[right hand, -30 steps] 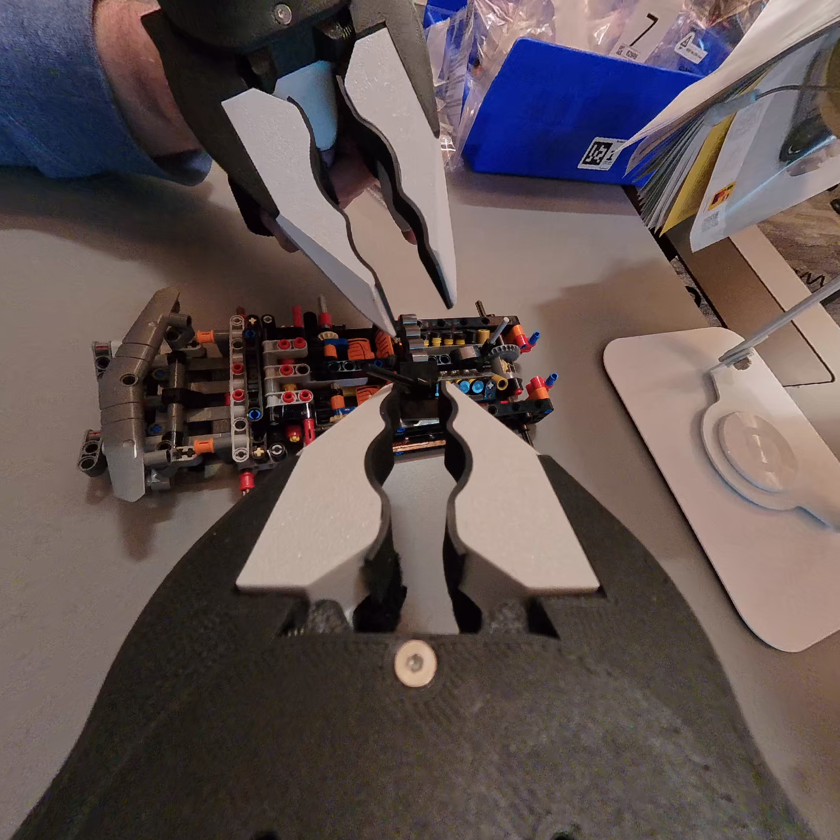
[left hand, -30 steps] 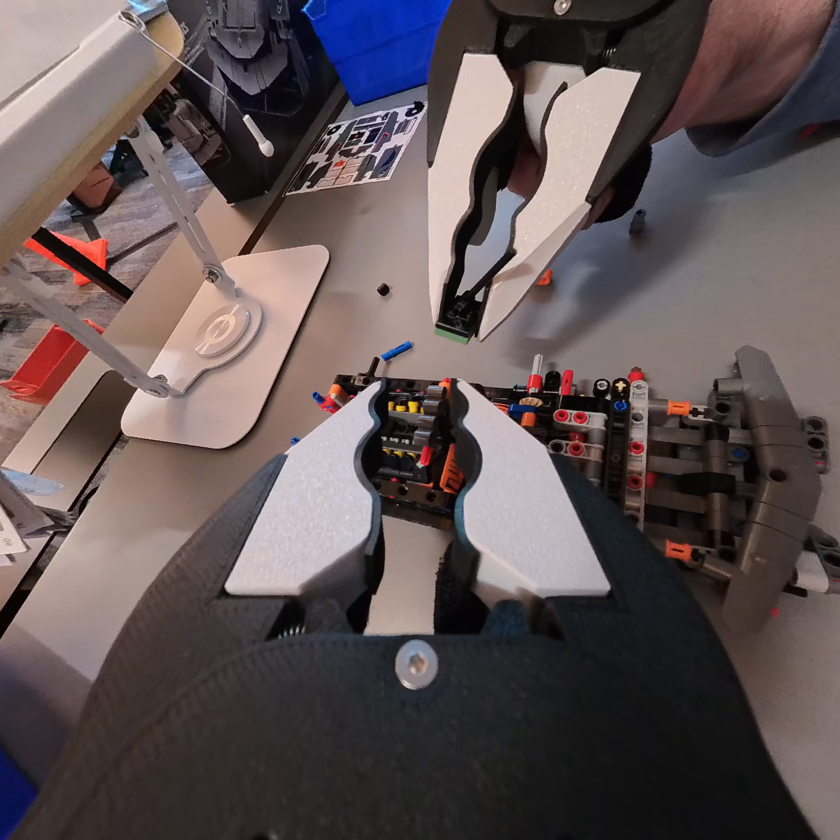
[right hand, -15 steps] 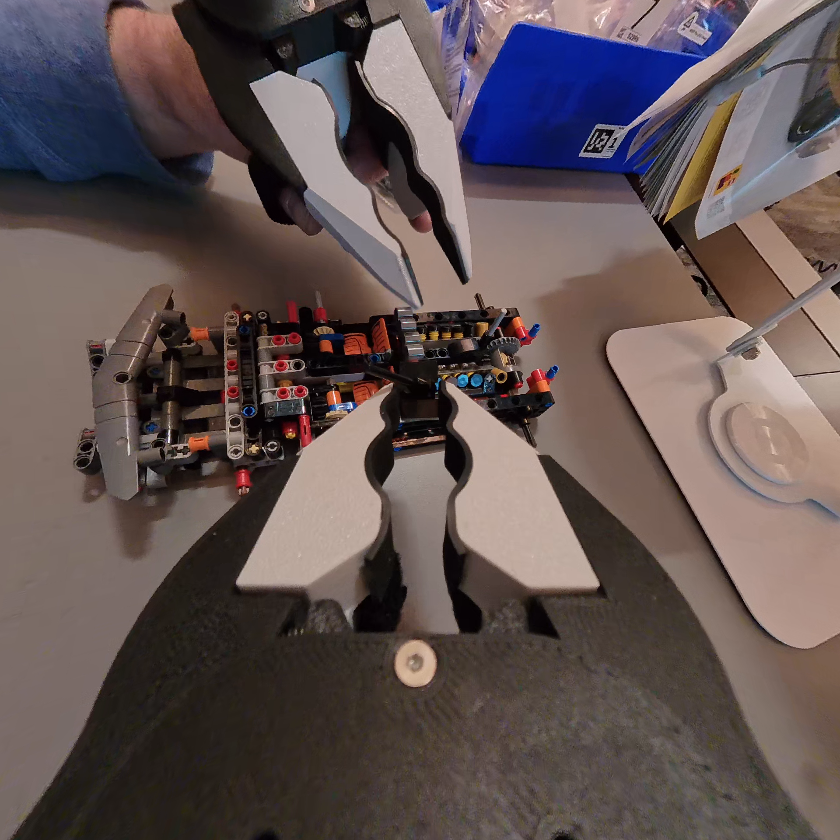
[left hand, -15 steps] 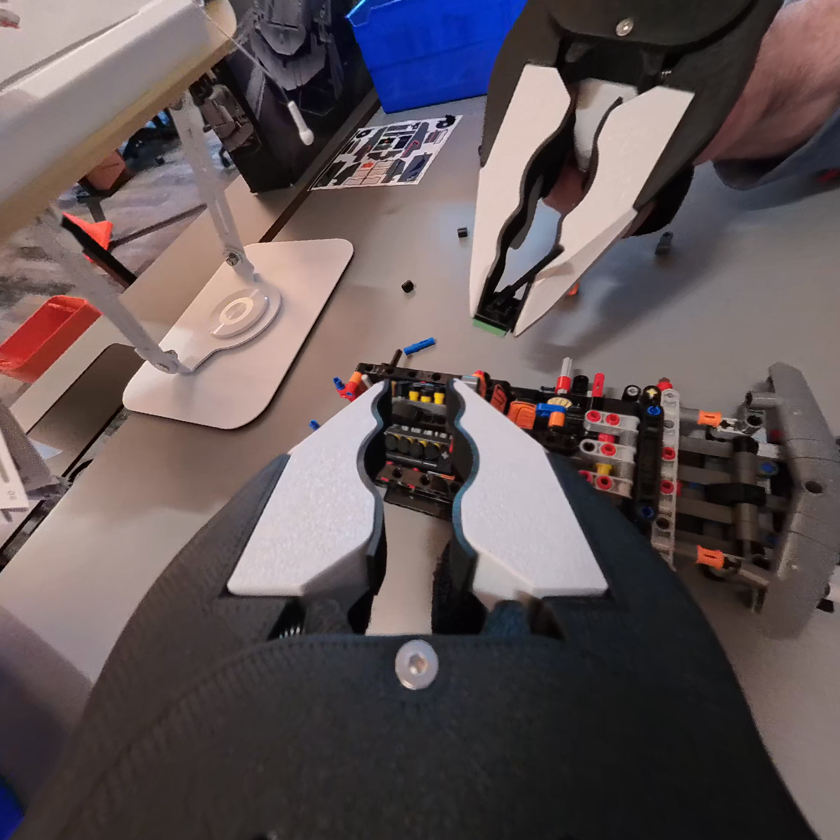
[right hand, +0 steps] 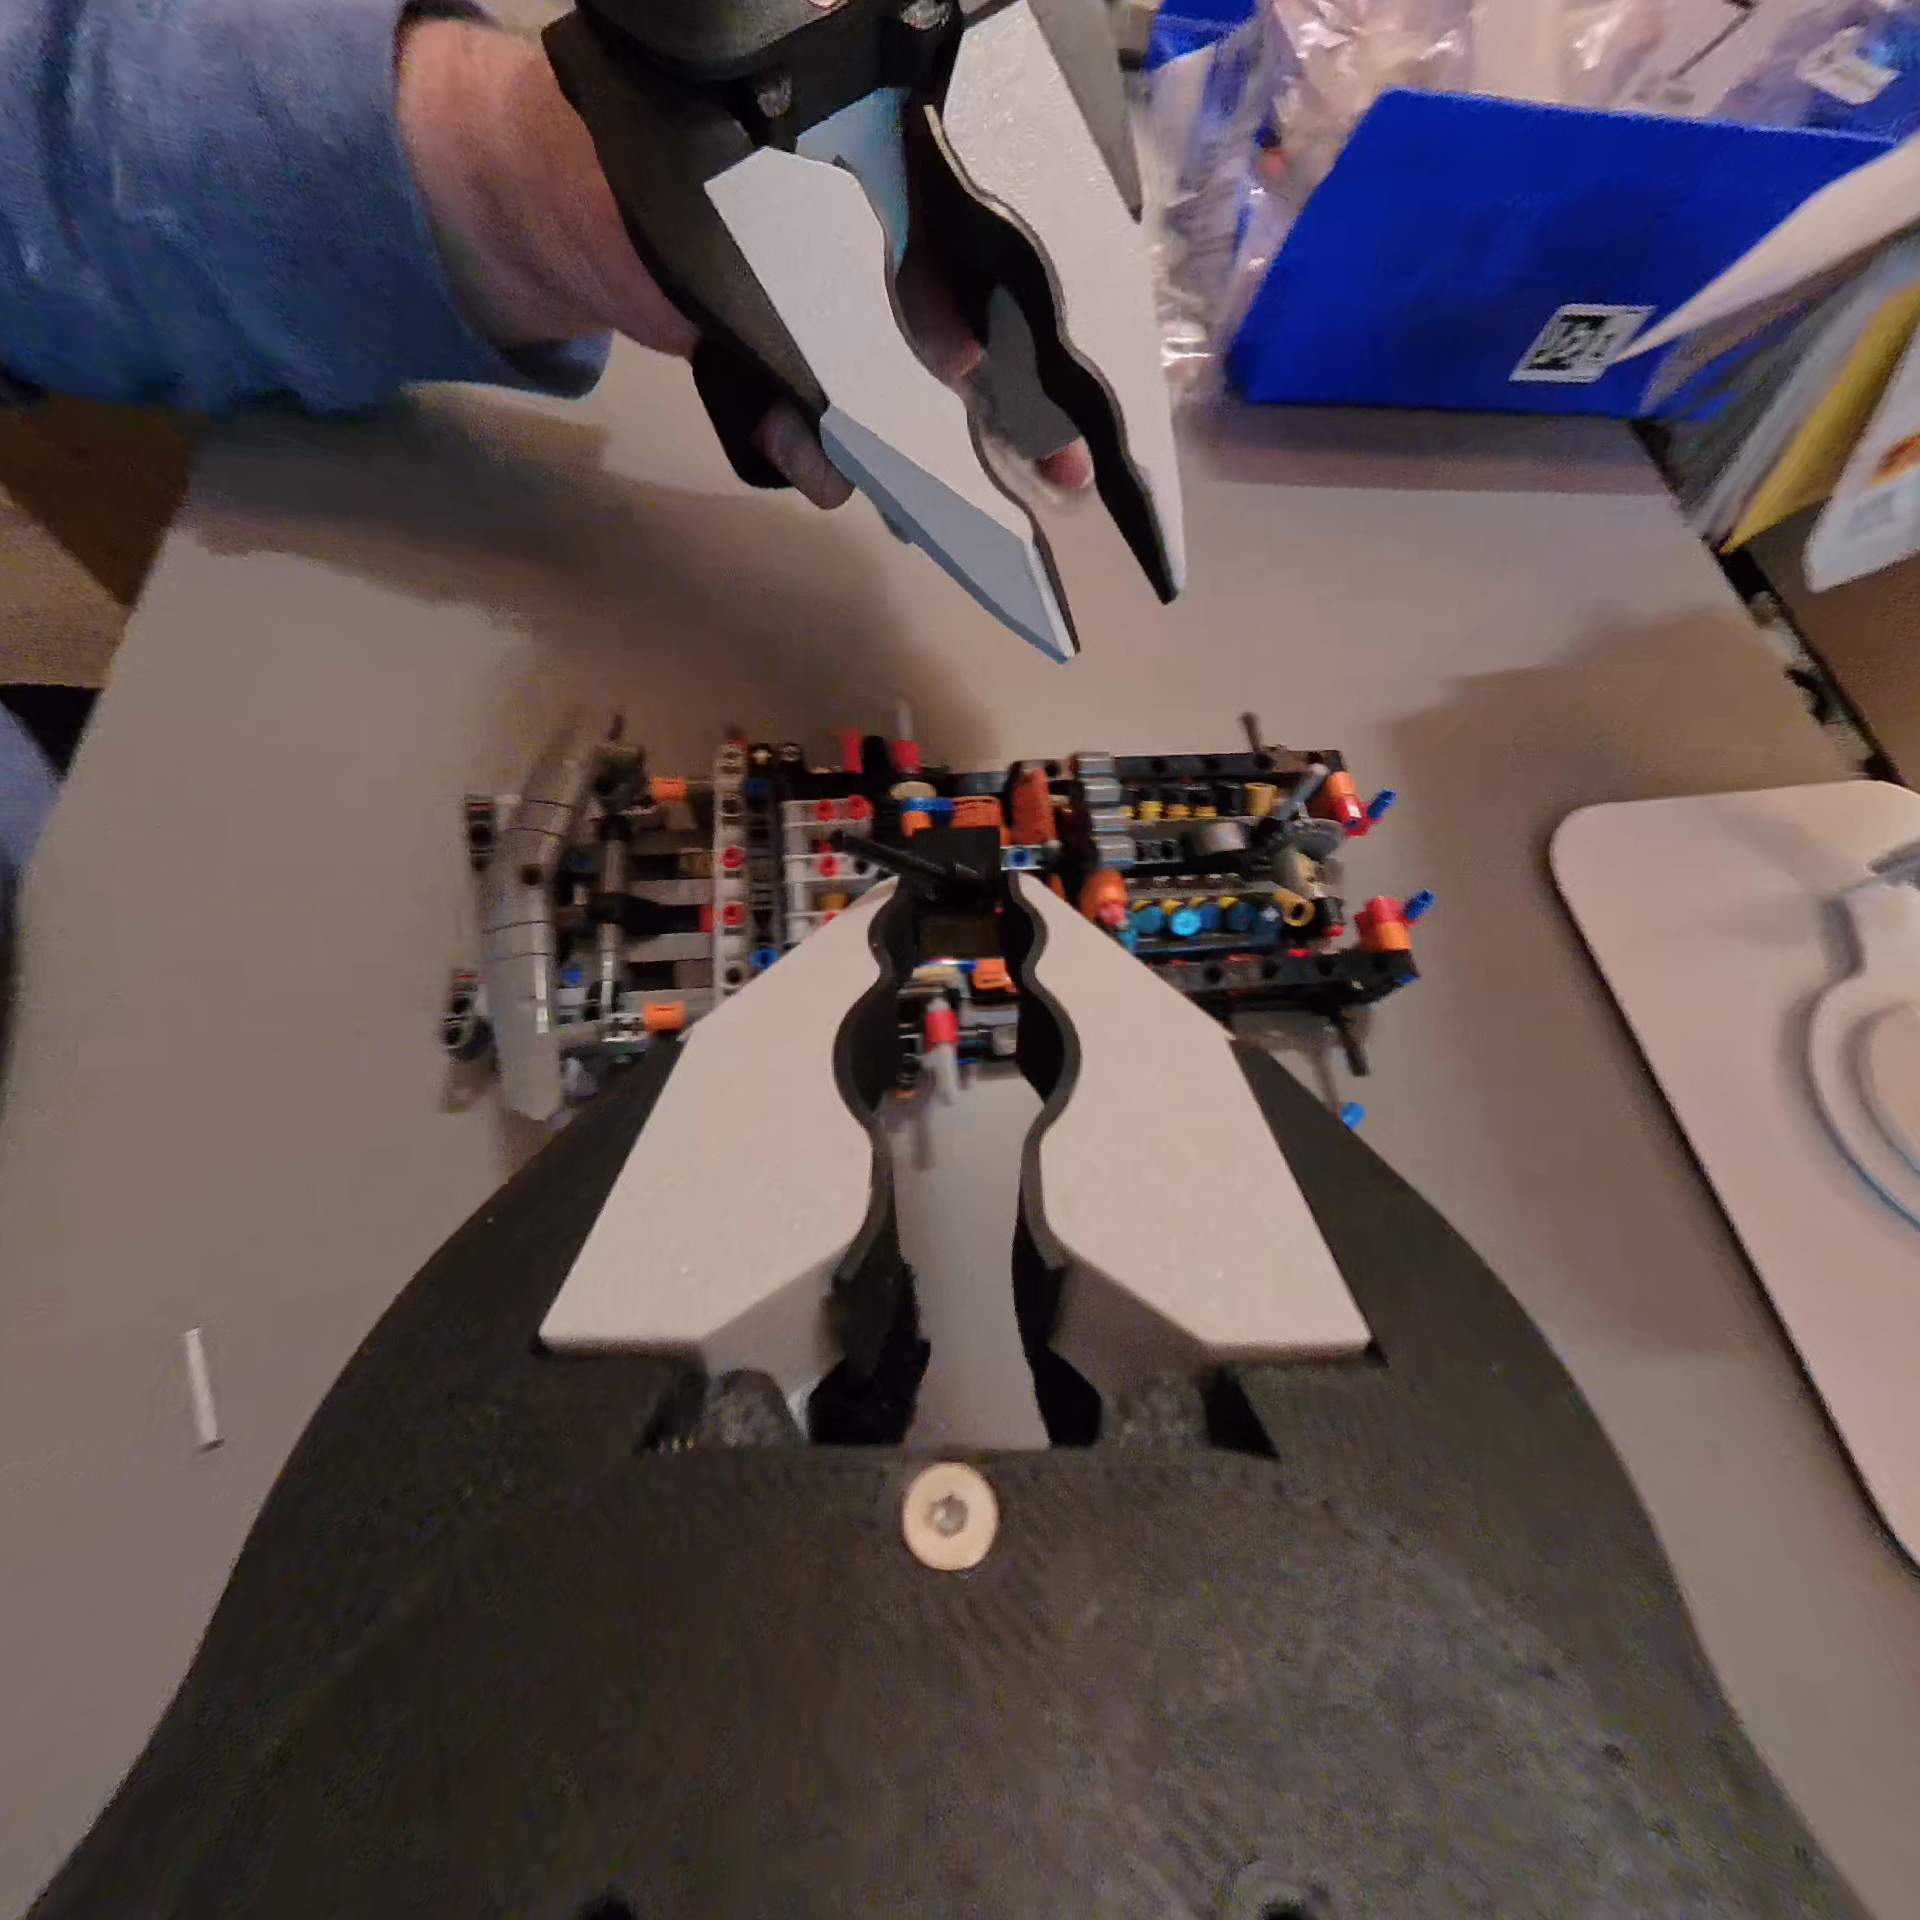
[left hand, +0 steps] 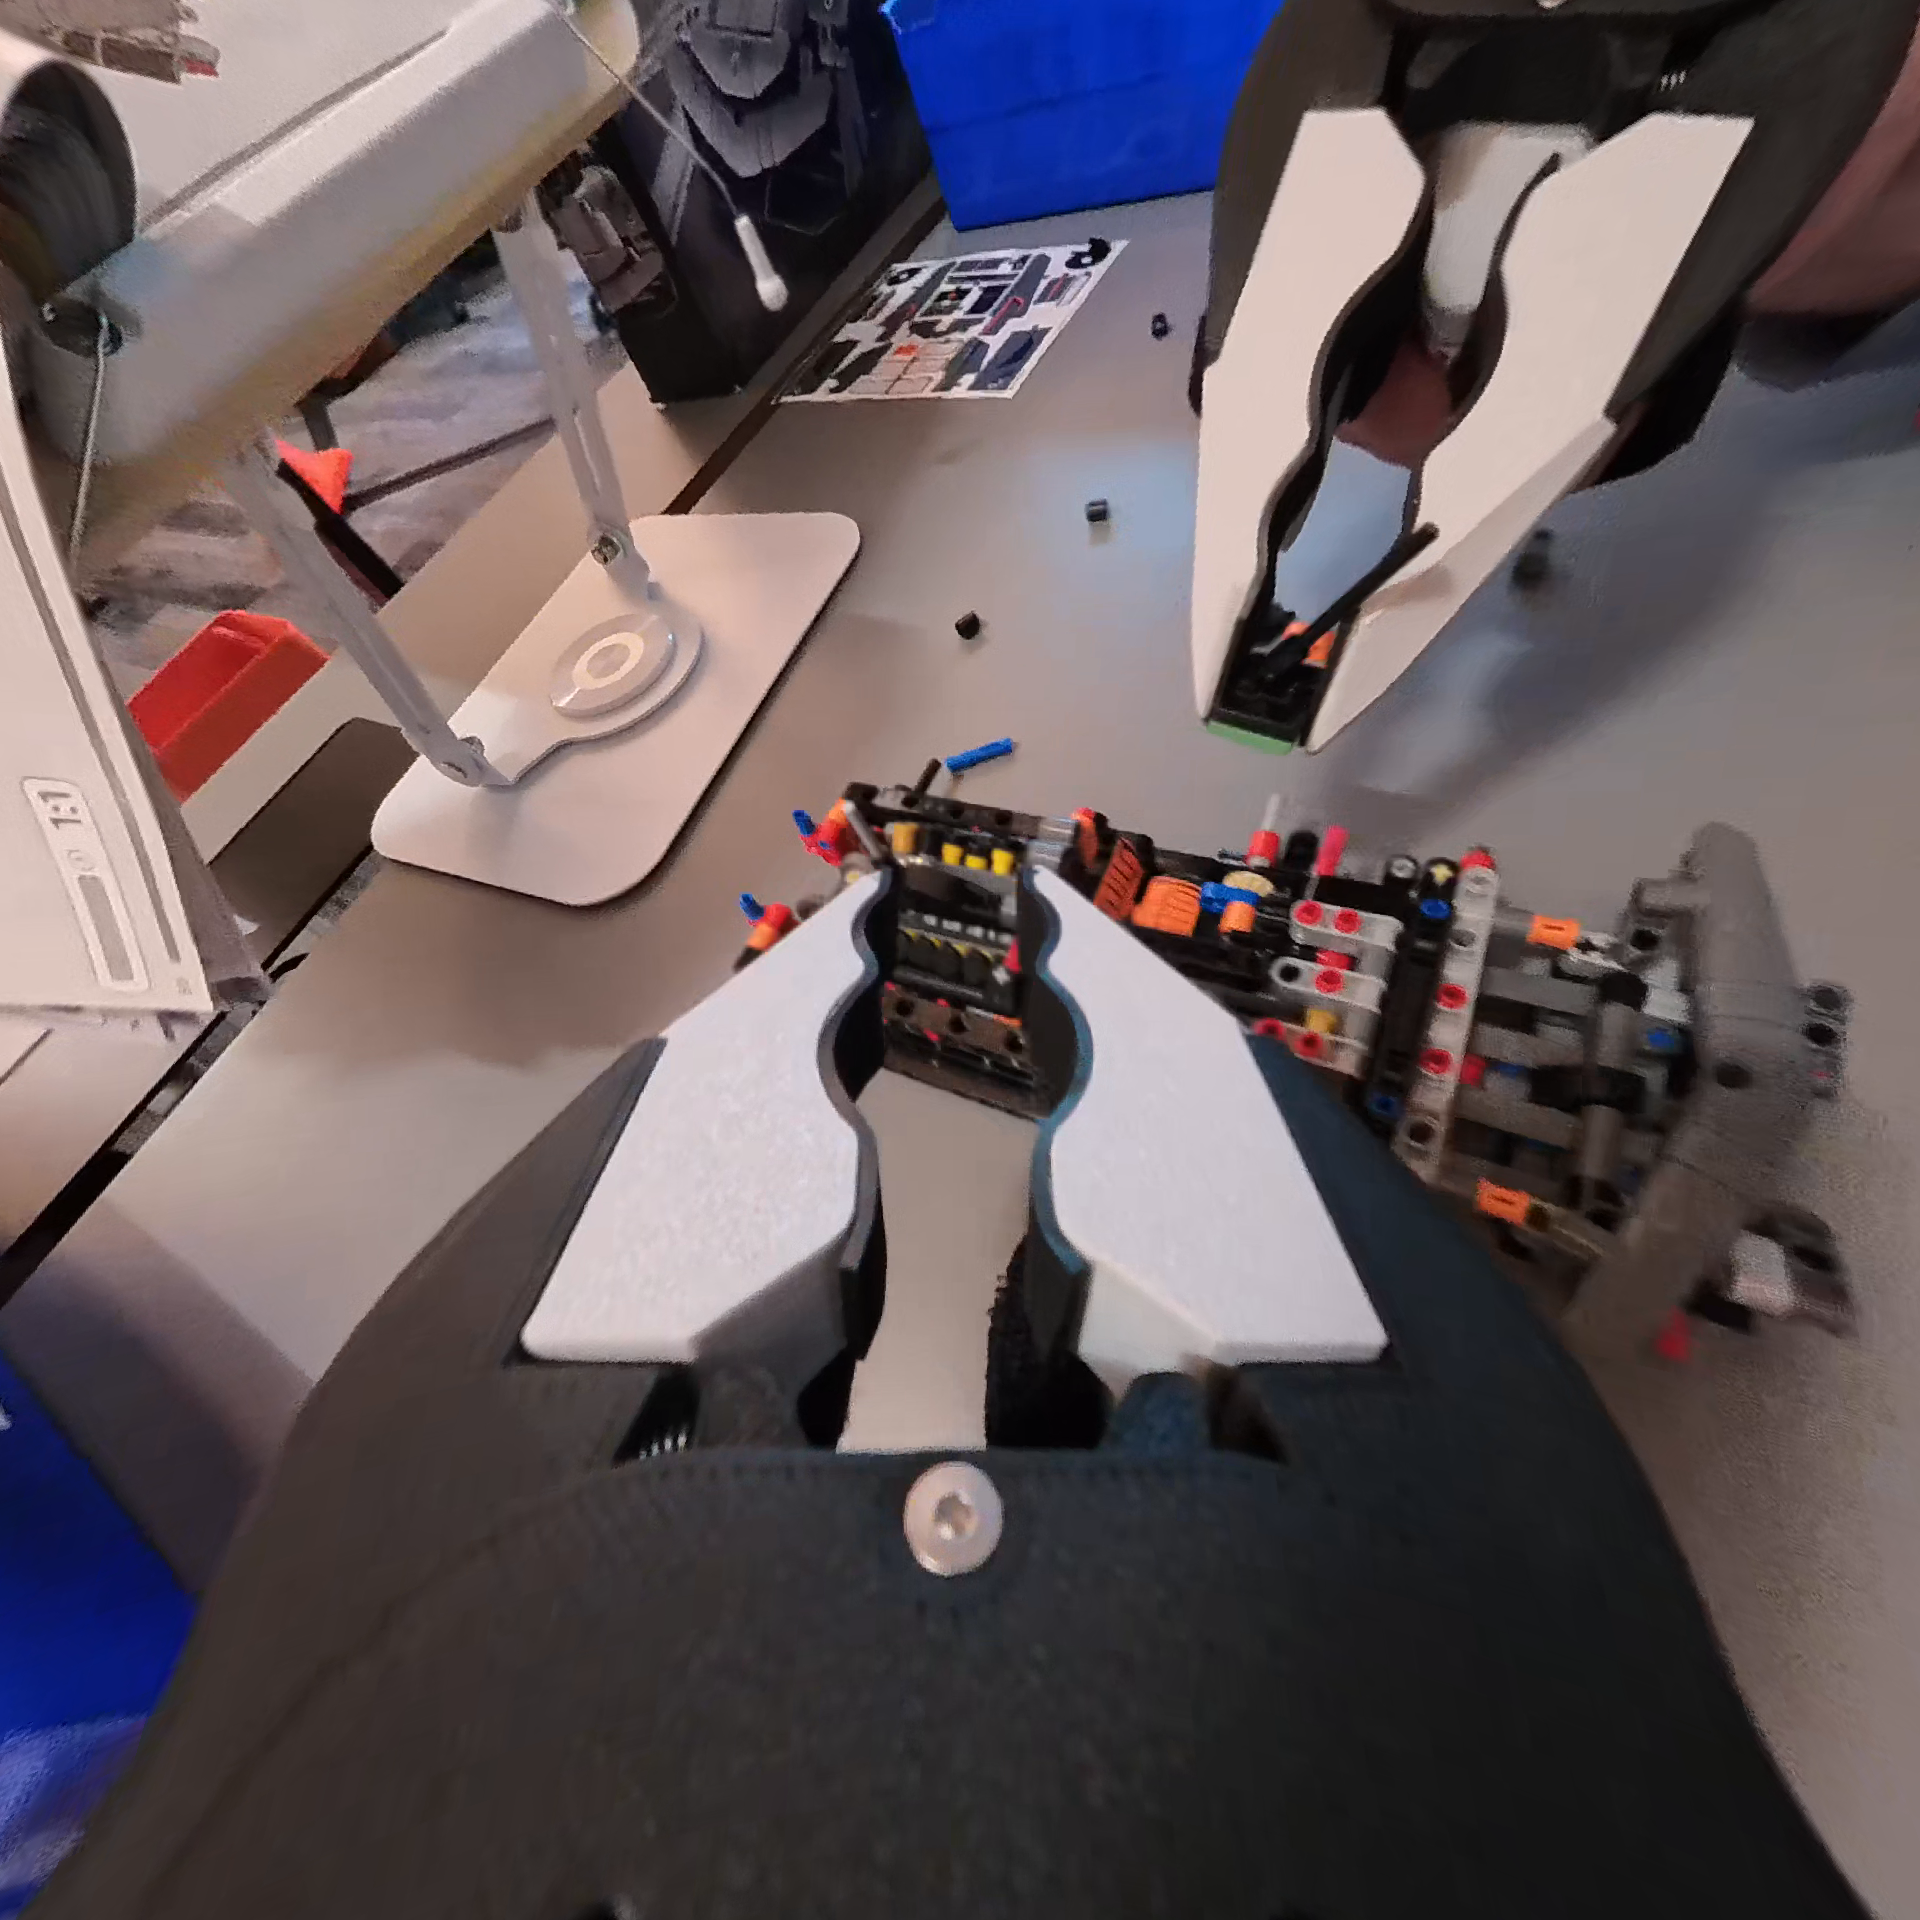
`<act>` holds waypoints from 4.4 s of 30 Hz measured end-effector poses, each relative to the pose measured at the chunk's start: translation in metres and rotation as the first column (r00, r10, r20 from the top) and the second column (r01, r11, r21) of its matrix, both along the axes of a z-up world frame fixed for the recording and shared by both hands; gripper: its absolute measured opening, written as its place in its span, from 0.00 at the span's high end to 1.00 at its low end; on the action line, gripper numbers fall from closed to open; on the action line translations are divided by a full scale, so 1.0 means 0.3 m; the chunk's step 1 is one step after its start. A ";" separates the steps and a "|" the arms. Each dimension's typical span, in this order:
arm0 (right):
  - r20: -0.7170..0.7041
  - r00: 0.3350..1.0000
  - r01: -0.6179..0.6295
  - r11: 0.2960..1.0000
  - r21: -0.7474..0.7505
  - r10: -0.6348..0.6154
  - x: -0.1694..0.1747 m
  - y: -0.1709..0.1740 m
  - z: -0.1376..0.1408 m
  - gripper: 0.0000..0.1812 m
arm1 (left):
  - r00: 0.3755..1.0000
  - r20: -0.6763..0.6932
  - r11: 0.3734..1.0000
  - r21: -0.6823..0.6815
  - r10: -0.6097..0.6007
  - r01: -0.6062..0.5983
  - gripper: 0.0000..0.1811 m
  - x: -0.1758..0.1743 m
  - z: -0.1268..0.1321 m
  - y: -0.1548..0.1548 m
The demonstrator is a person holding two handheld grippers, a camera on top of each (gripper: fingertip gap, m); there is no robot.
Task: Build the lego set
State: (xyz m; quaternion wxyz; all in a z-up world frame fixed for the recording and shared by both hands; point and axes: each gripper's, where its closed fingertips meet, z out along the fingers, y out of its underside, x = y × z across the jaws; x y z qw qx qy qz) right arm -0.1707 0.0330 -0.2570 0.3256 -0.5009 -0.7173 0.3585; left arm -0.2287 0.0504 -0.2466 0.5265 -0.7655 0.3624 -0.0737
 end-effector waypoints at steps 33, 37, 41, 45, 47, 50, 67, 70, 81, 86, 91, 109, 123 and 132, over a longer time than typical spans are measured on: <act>0.028 0.979 -0.138 0.759 -0.636 0.201 0.051 -0.273 0.051 0.92 | 0.896 -0.432 0.925 0.289 -0.105 0.247 0.96 0.262 0.019 -0.292; 0.006 0.989 -0.107 0.755 -0.647 0.145 0.042 -0.238 0.070 0.85 | 0.955 -0.265 0.959 0.209 -0.135 0.193 0.98 0.256 0.033 -0.286; -0.025 0.995 -0.092 0.793 -0.602 0.096 0.050 -0.201 0.100 0.85 | 0.991 0.052 0.990 0.067 -0.127 0.124 0.98 0.223 0.074 -0.260; -0.053 0.996 -0.085 0.786 -0.612 0.066 0.065 -0.182 0.124 0.86 | 0.928 0.362 0.986 -0.107 -0.083 0.130 0.98 0.197 0.099 -0.239; -0.059 0.997 -0.078 0.780 -0.620 0.053 0.071 -0.177 0.126 0.88 | 0.879 0.475 0.976 -0.162 -0.055 0.148 0.98 0.185 0.107 -0.230; -0.065 0.997 -0.071 0.781 -0.621 0.038 0.078 -0.174 0.129 0.89 | 0.822 0.567 0.961 -0.201 -0.042 0.188 0.98 0.185 0.118 -0.229; -0.219 0.975 -0.060 0.902 -0.427 -0.039 0.063 -0.163 0.228 0.90 | 0.702 0.696 0.950 -0.096 -0.151 0.299 0.98 0.232 0.199 -0.255; -0.241 0.969 -0.064 0.903 -0.426 -0.045 0.056 -0.170 0.246 0.91 | 0.680 0.710 0.950 -0.054 -0.180 0.308 0.98 0.241 0.211 -0.255; -0.299 0.953 -0.094 0.898 -0.431 -0.044 0.047 -0.195 0.289 0.94 | 0.623 0.737 0.944 0.064 -0.263 0.323 0.98 0.247 0.248 -0.245; -0.330 0.941 -0.084 0.901 -0.426 -0.069 0.051 -0.181 0.308 0.97 | 0.634 0.715 0.939 0.094 -0.295 0.330 0.98 0.261 0.252 -0.242; -0.353 0.932 -0.039 0.943 -0.331 -0.085 0.054 -0.174 0.316 0.97 | 0.647 0.693 0.935 0.119 -0.320 0.335 0.97 0.268 0.256 -0.231; -0.169 0.978 0.182 0.899 0.398 -0.122 0.065 -0.106 0.270 0.98 | 0.958 -0.276 0.911 0.370 -0.078 0.181 0.92 0.278 0.262 -0.181; -0.166 0.983 0.149 0.885 0.441 -0.082 0.070 -0.135 0.274 0.98 | 0.941 -0.332 0.916 0.358 -0.058 0.183 0.98 0.280 0.252 -0.191; -0.241 0.966 0.117 0.990 0.076 -0.095 0.087 -0.134 0.324 0.90 | 0.949 0.240 0.944 0.306 -0.203 0.125 0.98 0.252 0.352 -0.215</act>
